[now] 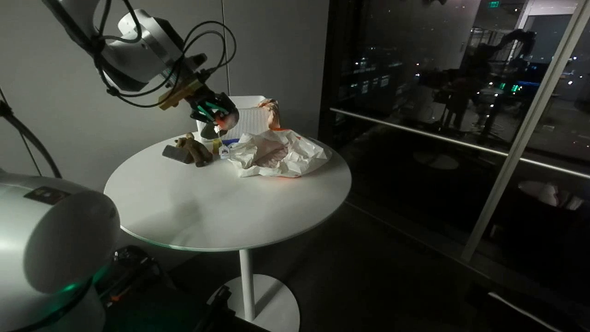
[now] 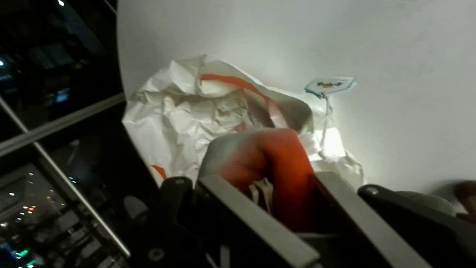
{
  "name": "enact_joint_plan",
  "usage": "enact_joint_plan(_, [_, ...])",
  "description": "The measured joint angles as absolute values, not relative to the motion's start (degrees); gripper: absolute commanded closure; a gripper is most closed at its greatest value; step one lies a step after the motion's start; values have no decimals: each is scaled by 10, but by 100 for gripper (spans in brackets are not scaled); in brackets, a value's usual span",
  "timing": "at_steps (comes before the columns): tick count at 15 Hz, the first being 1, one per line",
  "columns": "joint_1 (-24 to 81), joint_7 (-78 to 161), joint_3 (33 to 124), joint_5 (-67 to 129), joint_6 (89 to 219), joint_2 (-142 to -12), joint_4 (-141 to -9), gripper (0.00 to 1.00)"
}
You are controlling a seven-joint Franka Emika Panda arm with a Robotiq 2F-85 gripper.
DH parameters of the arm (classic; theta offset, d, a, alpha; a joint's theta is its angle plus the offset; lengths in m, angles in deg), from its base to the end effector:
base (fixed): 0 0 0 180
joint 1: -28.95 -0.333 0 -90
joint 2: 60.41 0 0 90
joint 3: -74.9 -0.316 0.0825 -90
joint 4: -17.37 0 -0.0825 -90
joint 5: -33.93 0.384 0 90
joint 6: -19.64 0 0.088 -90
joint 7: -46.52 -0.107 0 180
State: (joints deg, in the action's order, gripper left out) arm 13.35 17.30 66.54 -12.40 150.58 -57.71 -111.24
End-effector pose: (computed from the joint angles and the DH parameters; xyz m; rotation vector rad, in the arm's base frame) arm 0.4893 0.1995 0.4009 2.5119 0.5477 0.4723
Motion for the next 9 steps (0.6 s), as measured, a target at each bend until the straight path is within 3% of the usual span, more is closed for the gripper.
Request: enact_joint_plan(9, [126,25,634,-282,1223,-724,-1032,92])
